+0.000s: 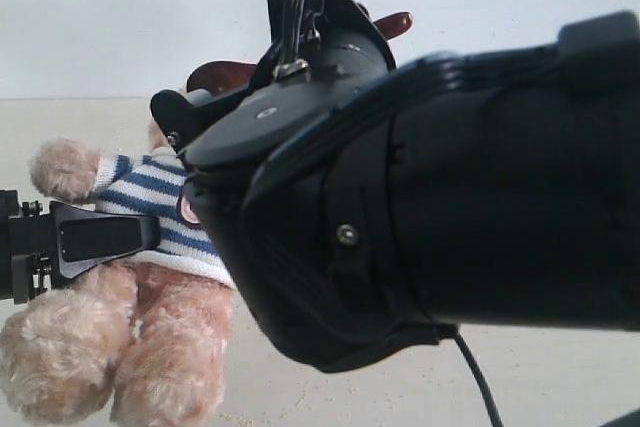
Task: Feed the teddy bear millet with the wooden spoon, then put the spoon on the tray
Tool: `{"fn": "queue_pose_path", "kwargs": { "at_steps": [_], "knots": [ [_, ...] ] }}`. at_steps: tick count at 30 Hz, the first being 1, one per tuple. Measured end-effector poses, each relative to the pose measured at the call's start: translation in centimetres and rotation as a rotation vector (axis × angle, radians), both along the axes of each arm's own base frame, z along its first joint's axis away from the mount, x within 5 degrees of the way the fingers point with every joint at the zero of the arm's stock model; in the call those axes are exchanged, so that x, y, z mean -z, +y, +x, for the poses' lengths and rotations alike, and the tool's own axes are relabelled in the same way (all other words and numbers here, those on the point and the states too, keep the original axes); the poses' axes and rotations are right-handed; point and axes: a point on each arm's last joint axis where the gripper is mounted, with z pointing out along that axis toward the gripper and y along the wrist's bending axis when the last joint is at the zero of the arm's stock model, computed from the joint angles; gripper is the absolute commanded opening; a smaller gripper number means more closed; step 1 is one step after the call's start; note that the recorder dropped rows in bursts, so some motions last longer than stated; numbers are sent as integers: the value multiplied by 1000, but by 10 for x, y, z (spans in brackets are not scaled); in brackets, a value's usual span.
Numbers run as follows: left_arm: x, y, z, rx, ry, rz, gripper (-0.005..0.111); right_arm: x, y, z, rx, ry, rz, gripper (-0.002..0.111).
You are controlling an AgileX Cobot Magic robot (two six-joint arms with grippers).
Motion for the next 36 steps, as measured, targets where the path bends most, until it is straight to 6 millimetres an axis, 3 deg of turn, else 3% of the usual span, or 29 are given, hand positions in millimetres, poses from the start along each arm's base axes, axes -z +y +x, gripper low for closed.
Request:
{"fn": "queue_pose_path", "kwargs": {
  "at_steps": [16,20,24,29,36],
  "knots": [
    [1,1,1,-9,4,13,5,9,-5,-4,108,111,211,0],
    [2,1,1,-12,5,17,5,-1,-12,-6,139,119,332,0],
    [2,1,1,-12,5,17,5,-20,-27,-8,166,183,532,0],
    [2,1,1,-11,3,18,5,-35,-59,-2,269,372,760,0],
    [2,1,1,-9,-3,21,5,-30,-93,15,415,583,787,0]
  ]
}}
